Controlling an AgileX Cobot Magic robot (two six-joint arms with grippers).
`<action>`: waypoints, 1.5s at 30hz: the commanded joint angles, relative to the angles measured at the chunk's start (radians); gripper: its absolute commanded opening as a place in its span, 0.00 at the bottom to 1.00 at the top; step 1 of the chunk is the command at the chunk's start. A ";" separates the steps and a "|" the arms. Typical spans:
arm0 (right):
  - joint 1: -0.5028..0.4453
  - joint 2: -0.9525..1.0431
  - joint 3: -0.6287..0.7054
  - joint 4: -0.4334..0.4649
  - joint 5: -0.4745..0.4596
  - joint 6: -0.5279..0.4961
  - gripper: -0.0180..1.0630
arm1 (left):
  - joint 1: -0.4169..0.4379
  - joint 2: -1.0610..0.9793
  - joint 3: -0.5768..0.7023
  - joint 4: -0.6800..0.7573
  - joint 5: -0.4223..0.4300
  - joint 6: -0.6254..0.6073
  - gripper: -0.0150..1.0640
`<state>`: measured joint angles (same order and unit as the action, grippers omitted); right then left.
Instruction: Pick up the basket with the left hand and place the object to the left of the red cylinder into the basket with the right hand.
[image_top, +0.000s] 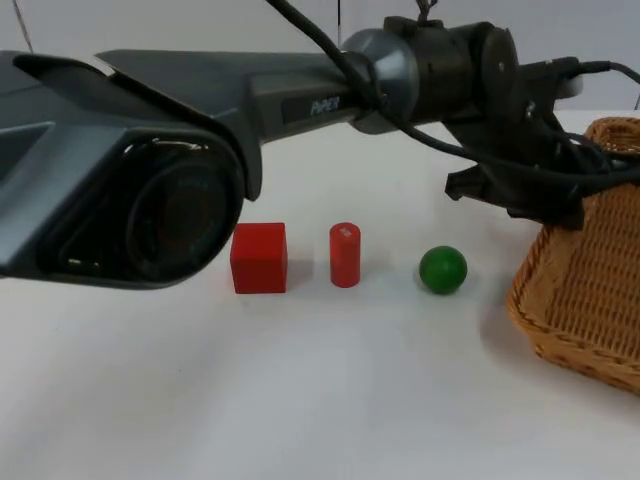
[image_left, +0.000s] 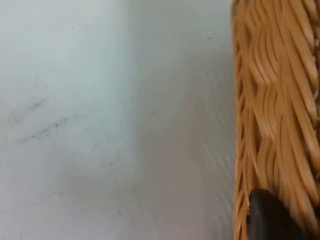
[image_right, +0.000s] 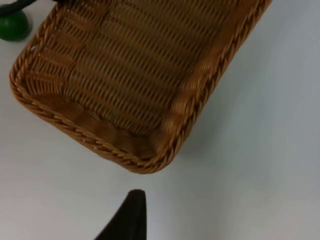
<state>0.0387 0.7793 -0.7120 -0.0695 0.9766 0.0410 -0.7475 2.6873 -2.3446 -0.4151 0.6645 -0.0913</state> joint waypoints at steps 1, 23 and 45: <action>-0.005 0.003 -0.006 0.005 -0.008 -0.001 0.99 | -0.003 -0.004 -0.004 -0.022 -0.046 -0.032 0.01; -0.005 0.003 -0.006 0.005 -0.045 0.000 0.99 | 0.151 -0.265 -0.003 0.004 0.451 -0.106 0.01; -0.005 0.003 -0.006 0.001 -0.079 -0.006 0.99 | 0.226 -0.277 -0.003 -0.042 0.557 -0.071 0.01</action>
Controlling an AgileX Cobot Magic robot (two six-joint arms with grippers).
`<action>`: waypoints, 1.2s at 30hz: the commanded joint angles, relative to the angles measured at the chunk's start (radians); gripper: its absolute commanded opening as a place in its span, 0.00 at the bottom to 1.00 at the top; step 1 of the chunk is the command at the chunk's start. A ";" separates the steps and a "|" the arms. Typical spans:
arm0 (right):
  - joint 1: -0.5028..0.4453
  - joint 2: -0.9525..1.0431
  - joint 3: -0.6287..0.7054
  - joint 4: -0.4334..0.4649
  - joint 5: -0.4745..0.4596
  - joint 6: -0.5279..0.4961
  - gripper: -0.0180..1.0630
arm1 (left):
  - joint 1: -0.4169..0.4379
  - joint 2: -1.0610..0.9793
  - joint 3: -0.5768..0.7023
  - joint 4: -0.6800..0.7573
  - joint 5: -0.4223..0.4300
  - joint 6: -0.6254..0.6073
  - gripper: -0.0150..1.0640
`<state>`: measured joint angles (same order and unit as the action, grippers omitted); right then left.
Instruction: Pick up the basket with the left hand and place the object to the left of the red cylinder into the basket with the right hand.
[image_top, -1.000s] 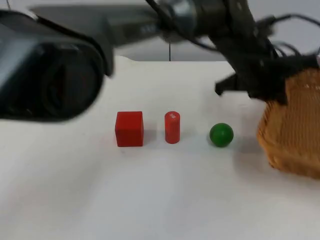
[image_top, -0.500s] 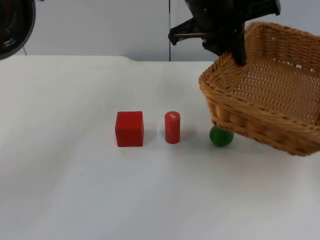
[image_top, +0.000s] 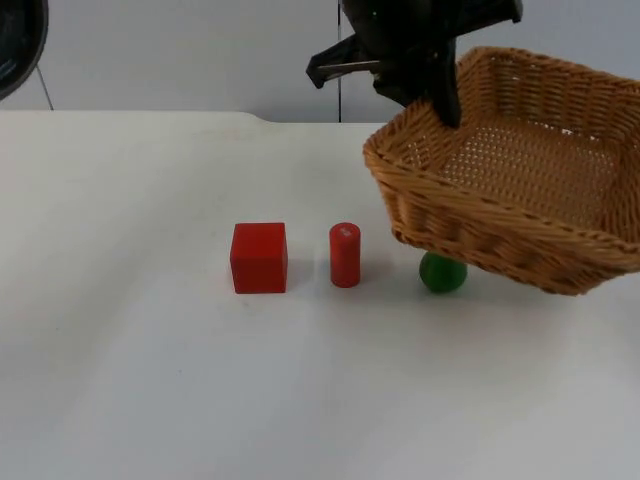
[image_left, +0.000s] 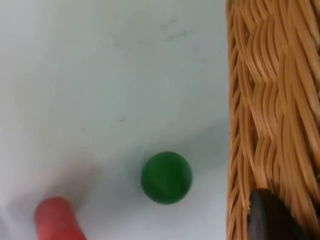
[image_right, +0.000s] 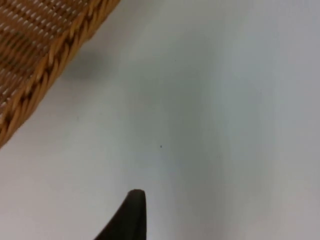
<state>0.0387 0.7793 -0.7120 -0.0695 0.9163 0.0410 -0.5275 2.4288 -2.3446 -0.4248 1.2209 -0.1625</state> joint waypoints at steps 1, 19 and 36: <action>-0.005 0.003 -0.006 0.001 -0.019 -0.006 0.99 | 0.013 -0.021 -0.003 -0.036 0.000 -0.001 0.01; -0.005 0.003 -0.006 0.005 -0.029 -0.006 0.99 | 0.066 -0.069 -0.003 -0.059 0.000 0.008 0.01; -0.005 0.003 -0.006 0.007 -0.031 -0.006 0.99 | 0.222 -0.612 0.791 -0.119 -0.273 0.144 0.01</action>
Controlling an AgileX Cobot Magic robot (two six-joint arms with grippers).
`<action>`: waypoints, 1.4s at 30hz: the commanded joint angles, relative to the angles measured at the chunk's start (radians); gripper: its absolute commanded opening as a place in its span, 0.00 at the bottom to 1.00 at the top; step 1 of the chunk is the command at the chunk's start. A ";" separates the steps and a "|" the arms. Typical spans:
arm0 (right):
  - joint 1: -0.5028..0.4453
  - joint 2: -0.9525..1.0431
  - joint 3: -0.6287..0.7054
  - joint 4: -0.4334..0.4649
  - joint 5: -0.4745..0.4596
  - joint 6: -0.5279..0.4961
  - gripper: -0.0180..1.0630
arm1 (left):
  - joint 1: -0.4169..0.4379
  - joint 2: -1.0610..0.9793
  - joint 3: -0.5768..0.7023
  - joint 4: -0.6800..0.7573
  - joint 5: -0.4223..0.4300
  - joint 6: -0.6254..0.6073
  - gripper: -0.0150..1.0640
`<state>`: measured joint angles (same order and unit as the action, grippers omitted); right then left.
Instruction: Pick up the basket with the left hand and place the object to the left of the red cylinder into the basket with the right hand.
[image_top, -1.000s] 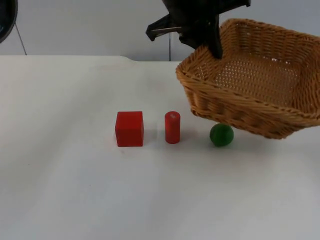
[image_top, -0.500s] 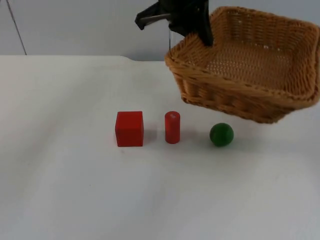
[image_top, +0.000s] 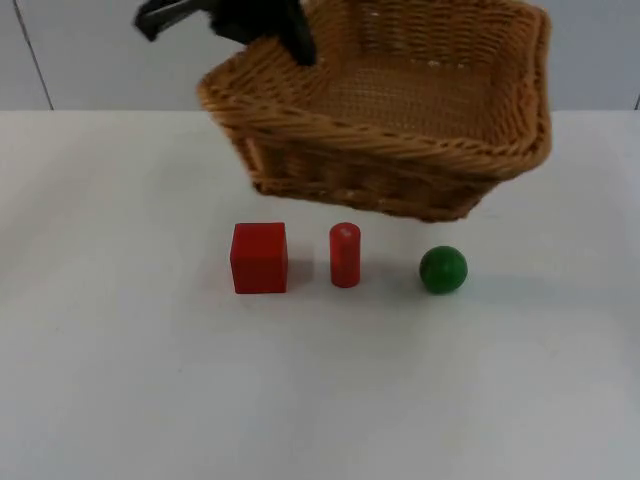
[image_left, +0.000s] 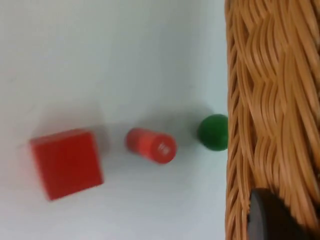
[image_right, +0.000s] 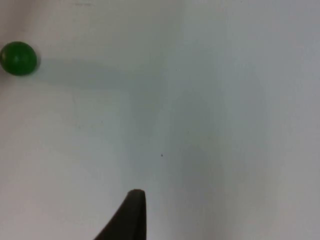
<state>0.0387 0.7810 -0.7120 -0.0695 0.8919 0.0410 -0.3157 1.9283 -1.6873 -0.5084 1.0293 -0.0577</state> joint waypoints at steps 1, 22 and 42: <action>-0.005 0.001 -0.006 0.009 -0.007 -0.006 0.99 | 0.020 -0.159 0.217 -0.035 -0.102 0.058 0.01; -0.005 0.039 -0.006 0.295 -0.051 -0.264 0.99 | 0.671 -0.781 1.065 -0.170 -0.250 0.393 0.01; 0.382 0.575 -0.295 0.356 -0.146 -0.605 0.99 | 0.775 -0.726 1.094 -0.368 -0.317 0.550 0.01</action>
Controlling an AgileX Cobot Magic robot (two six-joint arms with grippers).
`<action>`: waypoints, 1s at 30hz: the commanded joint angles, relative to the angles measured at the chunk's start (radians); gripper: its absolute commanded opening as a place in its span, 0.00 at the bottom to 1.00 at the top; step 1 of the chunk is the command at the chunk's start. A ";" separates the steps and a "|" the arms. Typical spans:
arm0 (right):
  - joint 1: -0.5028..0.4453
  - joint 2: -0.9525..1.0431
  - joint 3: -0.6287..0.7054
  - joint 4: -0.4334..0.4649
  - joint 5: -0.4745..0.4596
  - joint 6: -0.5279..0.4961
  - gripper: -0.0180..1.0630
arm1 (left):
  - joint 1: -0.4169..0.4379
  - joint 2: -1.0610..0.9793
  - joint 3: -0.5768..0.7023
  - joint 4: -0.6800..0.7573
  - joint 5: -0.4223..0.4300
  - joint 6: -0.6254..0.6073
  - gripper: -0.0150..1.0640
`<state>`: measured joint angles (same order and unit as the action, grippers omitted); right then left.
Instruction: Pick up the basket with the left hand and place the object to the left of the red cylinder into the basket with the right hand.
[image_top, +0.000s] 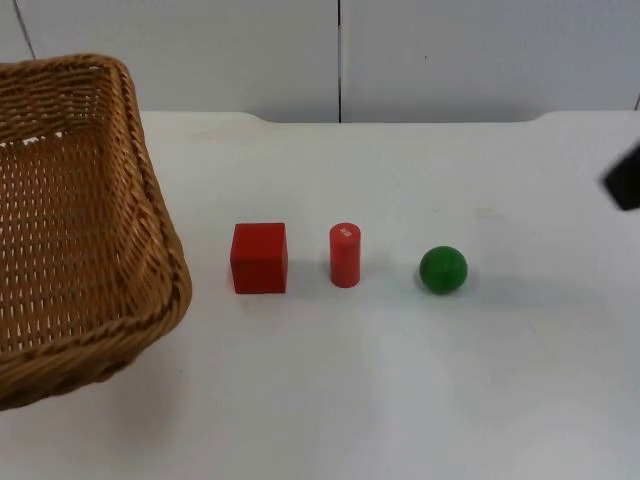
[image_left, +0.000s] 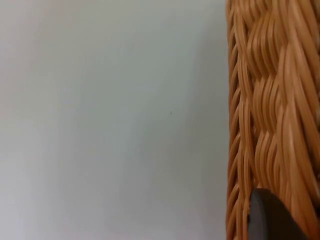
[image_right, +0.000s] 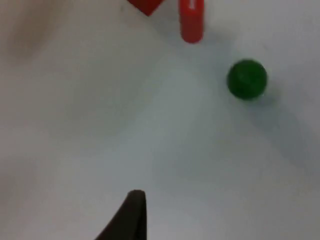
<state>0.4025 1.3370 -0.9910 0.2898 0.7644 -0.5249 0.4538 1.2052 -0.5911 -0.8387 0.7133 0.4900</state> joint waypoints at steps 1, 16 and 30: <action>0.051 0.082 -0.062 -0.004 -0.026 -0.078 0.99 | 0.005 0.005 -0.002 -0.038 -0.006 0.003 0.01; 0.234 0.800 -0.778 0.012 0.051 -0.411 0.99 | 0.005 0.012 -0.002 -0.042 -0.020 0.011 0.01; 0.247 1.189 -1.100 0.009 0.046 -0.430 0.89 | 0.005 0.012 -0.002 -0.044 -0.019 0.011 0.01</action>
<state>0.6427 2.5154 -2.0723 0.2969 0.8260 -0.9438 0.4538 1.2198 -0.5895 -0.8528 0.6911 0.5002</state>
